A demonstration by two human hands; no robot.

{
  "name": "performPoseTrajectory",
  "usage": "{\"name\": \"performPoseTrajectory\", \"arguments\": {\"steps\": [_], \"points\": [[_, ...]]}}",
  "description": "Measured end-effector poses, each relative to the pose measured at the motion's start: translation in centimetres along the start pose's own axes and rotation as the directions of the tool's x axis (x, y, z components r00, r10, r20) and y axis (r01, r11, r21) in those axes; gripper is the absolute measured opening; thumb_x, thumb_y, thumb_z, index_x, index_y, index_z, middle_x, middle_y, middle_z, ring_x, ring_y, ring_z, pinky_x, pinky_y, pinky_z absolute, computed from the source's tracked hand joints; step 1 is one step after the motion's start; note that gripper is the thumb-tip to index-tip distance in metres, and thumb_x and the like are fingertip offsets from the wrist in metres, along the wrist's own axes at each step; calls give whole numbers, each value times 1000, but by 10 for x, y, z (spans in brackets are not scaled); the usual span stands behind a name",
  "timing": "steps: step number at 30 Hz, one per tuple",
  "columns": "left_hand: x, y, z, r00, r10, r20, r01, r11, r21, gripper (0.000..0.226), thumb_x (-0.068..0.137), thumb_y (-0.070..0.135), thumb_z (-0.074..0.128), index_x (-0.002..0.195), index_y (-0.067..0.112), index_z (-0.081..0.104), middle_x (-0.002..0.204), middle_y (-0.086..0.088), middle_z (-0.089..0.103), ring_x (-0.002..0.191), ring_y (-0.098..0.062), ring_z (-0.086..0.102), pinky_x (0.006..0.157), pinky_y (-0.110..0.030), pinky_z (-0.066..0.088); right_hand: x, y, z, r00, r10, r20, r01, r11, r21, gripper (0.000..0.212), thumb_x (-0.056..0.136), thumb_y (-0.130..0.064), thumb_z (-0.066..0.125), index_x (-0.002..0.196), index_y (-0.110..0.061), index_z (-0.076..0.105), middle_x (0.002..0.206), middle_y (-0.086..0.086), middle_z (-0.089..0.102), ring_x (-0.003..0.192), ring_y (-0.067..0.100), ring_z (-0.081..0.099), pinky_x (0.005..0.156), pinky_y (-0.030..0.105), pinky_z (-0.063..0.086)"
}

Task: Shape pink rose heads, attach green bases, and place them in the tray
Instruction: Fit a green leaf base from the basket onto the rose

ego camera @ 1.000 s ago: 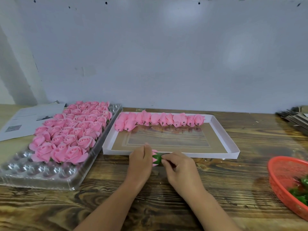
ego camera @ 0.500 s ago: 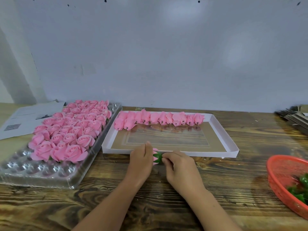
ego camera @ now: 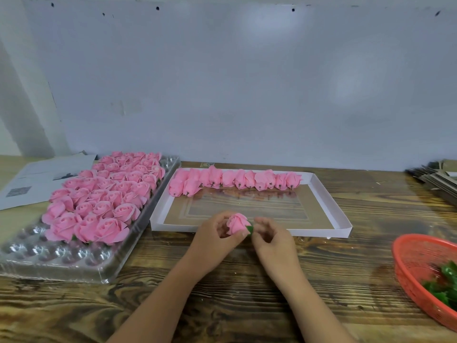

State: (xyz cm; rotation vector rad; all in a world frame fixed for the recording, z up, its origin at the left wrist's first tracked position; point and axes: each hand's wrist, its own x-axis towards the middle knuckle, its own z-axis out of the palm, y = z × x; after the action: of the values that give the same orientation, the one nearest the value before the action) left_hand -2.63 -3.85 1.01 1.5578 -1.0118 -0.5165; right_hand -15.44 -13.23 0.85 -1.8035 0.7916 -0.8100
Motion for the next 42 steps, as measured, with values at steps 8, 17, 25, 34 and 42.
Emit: {"name": "performPoseTrajectory", "arguments": {"steps": [8,17,25,34,42], "points": [[-5,3,4,995,94,-17,-91,988,128,40,77,33,86,110,45,67,95,22,72,84,2,66,72,-12,51,-8,-2,0,957,-234,172,267,942,-204,38,86,-9,64,113,-35,68,93,-27,66,96,-12,59,78,4,44],[-7,15,2,970,206,-131,-207,978,3,10,83,49,70,92,54,73,110,21,66,107,-1,63,88,-14,51,-17,-7,14,942,-213,259,239,968,-75,38,89,-23,72,107,-53,57,91,-24,68,85,3,65,74,18,54],[-5,5,4,993,98,59,-98,995,6,19,92,29,73,107,42,74,116,27,71,112,4,64,90,-8,48,-15,0,15,949,-227,220,243,969,-51,34,91,-10,66,104,-41,62,95,-24,69,95,-8,63,78,8,48],[-5,8,1,996,76,37,-74,996,-43,64,70,60,75,129,47,56,125,21,66,117,3,61,92,-15,51,-11,1,13,970,-224,97,225,974,3,31,89,-13,70,104,-40,70,94,-24,72,88,-1,67,76,15,52],[-9,13,4,992,121,18,-118,985,-125,17,94,17,69,100,29,81,105,10,78,101,-7,72,85,-15,53,-16,-3,14,929,-309,202,327,943,-64,38,87,-15,70,95,-51,62,91,-27,69,81,2,67,69,15,52]]}}
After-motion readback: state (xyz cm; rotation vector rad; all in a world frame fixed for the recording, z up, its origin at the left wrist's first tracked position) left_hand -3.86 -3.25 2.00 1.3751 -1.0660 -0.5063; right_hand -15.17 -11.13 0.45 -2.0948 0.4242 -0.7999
